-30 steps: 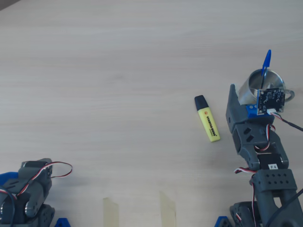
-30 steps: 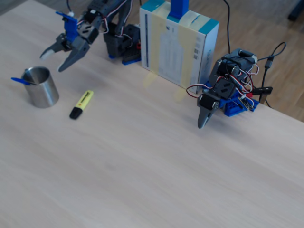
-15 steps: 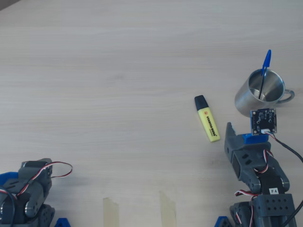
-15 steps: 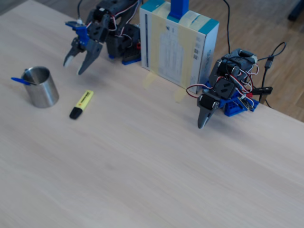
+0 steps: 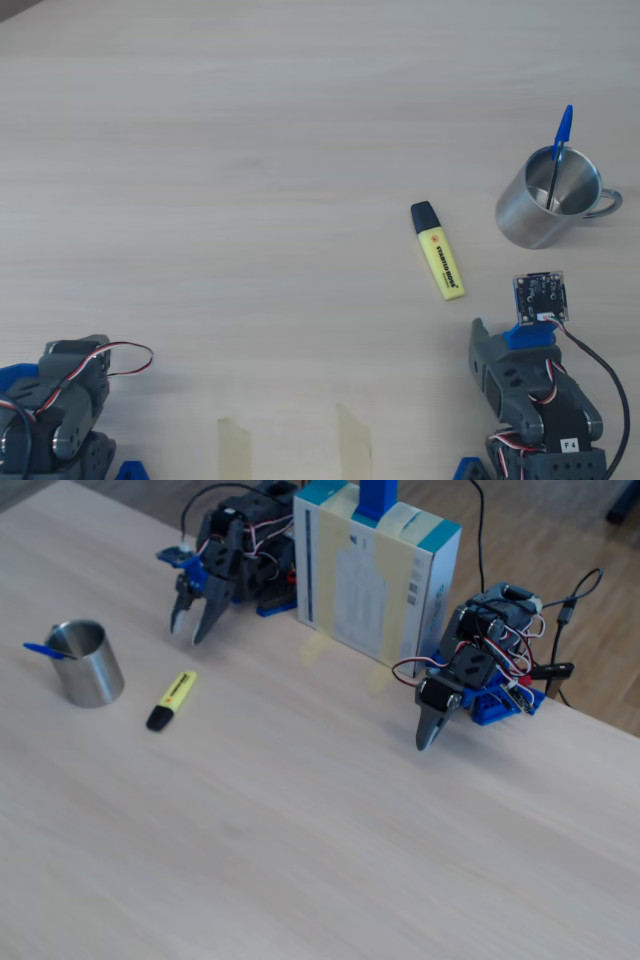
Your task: Grab the blue pen and put it in the silver cup.
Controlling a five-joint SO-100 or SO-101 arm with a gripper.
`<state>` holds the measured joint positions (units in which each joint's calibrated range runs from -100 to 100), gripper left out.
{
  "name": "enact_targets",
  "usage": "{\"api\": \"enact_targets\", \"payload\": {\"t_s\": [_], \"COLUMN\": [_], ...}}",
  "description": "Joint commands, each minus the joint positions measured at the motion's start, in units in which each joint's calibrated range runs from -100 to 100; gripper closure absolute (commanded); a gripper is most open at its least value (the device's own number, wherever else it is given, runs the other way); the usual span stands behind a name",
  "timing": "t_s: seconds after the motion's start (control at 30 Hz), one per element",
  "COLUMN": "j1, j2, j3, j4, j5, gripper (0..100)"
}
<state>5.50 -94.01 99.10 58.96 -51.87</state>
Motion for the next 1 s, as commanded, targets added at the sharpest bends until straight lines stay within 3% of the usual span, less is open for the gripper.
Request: {"api": "enact_targets", "payload": {"t_s": [0.0, 0.13, 0.33, 0.97], "j1": [1.65, 1.65, -5.24, -3.15], "j2": [-3.99, -3.33, -3.33, -3.16], "j3": [0.63, 0.63, 0.63, 0.63], "j4": [9.21, 16.5, 16.24, 16.16], "j5": [-0.14, 0.17, 0.22, 0.22], "gripper": [91, 96, 98, 98]}}
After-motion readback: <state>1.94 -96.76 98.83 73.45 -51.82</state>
